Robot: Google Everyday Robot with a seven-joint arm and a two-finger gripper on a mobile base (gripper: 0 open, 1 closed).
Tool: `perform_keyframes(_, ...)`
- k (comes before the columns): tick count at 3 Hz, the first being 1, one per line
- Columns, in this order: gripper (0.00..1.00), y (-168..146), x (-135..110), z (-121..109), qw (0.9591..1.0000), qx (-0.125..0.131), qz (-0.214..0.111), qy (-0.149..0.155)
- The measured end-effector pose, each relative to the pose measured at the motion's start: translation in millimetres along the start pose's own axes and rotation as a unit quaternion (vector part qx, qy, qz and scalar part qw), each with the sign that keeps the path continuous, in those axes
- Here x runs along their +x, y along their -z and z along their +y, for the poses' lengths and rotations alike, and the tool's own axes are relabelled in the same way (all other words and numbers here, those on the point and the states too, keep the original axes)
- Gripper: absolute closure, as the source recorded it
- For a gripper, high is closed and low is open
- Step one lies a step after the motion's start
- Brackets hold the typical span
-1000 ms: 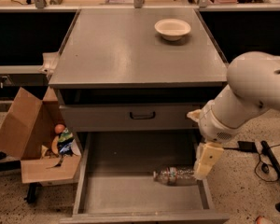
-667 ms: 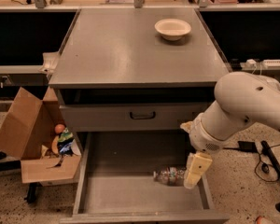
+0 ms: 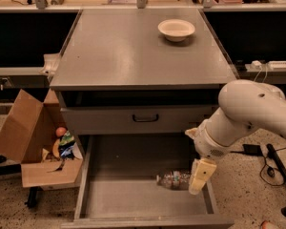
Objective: Pick water bottle from middle drawer and place on counter
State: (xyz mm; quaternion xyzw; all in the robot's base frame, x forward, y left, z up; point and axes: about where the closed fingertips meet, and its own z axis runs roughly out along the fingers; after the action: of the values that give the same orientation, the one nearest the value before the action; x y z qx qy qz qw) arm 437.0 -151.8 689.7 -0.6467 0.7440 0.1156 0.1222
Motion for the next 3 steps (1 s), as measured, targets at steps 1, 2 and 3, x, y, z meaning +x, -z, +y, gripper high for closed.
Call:
perform_keyframes(1,0.0,-42,29,-14,0.9999,-0.007,0.002,0.009)
perform_keyframes(2,0.0,-86,55,-31,0.9996,-0.015,-0.006,0.024)
perform_keyframes(3,0.0,-126,75,-48,0.9986,-0.022,-0.032,0.036)
